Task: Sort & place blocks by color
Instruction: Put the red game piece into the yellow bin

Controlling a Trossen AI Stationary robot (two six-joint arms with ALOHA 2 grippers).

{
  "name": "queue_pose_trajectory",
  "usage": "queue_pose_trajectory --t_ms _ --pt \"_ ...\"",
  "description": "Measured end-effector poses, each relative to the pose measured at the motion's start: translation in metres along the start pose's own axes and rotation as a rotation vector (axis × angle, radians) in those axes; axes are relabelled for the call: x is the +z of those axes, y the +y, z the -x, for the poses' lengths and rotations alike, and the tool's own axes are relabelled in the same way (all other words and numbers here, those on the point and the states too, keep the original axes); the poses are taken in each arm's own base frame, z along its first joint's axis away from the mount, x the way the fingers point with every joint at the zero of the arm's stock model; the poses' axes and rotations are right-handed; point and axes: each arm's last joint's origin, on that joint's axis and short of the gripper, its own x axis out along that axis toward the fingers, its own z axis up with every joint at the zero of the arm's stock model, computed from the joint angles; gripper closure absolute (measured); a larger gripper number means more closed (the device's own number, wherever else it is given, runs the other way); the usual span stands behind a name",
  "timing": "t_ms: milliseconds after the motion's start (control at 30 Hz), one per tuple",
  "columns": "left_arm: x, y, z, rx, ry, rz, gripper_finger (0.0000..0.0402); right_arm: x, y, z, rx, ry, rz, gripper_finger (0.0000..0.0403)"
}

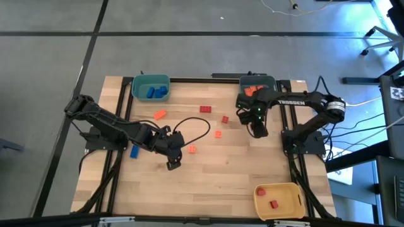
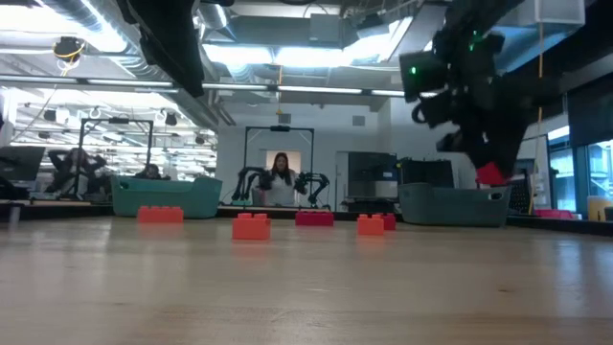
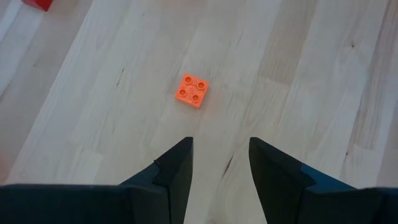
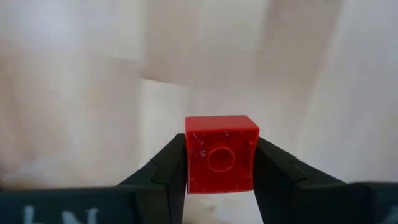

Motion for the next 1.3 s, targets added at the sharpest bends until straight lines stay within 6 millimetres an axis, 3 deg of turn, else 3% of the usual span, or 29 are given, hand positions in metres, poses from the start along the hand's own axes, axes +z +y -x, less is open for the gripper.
queue_pose_trajectory --t_ms 300,600,833,1033,1300 --pt "-0.001 0.001 0.0 0.007 0.006 -0.003 0.0253 0.013 0.068 0.031 0.076 0.015 0.04 0.0266" --pt "0.004 -0.002 0.0 0.001 -0.054 -0.091 0.0253 0.002 0.158 0.047 0.138 -0.013 0.014 0.0266" --pt "0.019 -0.013 0.003 -0.098 -0.209 -0.214 0.0253 -0.018 0.216 0.039 0.139 0.058 -0.139 0.0266" --pt "0.021 -0.016 0.004 -0.132 -0.234 -0.264 0.0253 -0.029 0.263 0.031 0.212 0.011 -0.239 0.0266" --pt "0.021 -0.016 0.004 -0.131 -0.234 -0.282 0.0253 -0.038 0.306 0.002 0.187 0.033 -0.343 0.0266"
